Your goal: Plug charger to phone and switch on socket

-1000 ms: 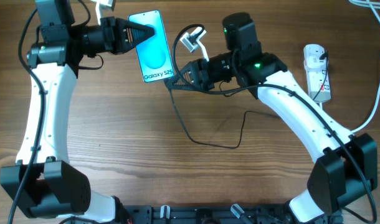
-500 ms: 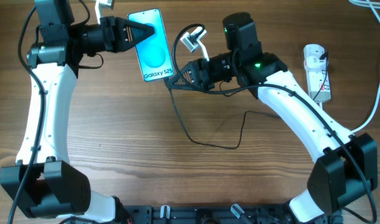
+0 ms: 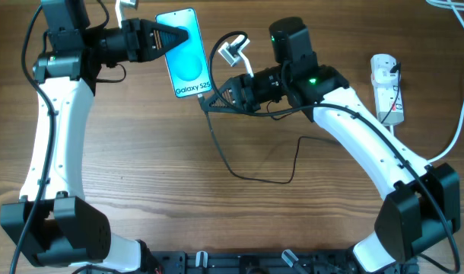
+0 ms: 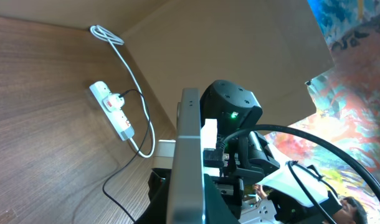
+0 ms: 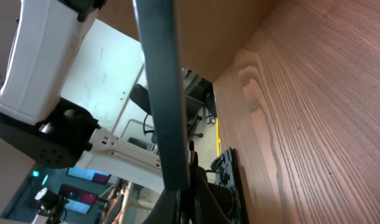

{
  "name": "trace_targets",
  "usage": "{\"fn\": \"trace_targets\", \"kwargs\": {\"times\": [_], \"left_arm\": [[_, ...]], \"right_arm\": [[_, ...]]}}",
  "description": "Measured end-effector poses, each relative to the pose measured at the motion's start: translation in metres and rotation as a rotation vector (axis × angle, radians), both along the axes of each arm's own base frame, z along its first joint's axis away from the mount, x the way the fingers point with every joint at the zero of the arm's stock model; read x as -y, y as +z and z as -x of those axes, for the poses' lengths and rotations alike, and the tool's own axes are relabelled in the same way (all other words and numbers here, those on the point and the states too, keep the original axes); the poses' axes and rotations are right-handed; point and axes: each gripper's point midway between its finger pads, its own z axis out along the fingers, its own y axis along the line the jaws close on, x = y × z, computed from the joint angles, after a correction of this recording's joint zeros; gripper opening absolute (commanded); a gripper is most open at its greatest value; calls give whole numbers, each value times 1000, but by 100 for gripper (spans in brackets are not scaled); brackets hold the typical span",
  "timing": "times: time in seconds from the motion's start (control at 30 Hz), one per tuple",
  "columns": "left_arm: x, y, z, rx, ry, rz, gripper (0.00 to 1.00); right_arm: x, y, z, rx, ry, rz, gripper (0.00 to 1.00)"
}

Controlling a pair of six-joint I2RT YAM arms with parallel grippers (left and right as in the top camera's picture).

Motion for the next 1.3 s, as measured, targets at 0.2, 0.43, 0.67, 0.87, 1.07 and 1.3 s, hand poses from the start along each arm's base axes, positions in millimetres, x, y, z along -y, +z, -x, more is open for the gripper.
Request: {"fn": "trace_targets", "kwargs": {"times": [0.2, 0.43, 0.67, 0.87, 1.07, 1.3], "left_arm": [[0, 0, 0, 0, 0, 0, 4], [0, 0, 0, -5, 0, 0, 4], [0, -2, 1, -19, 0, 2, 4], [0, -2, 1, -28, 2, 1, 4], [0, -3, 1, -34, 4, 0, 4], [-1, -4, 0, -35, 13, -6, 4]], "right_arm": [[-3, 0, 4, 3, 12, -1, 5], [-8, 1, 8, 20, 28, -7, 4], [-9, 5, 6, 62, 28, -29, 4], [-9, 5, 6, 65, 28, -31, 4], [-9, 6, 5, 51, 25, -27, 4], [-7, 6, 2, 35, 14, -23, 4]]}}
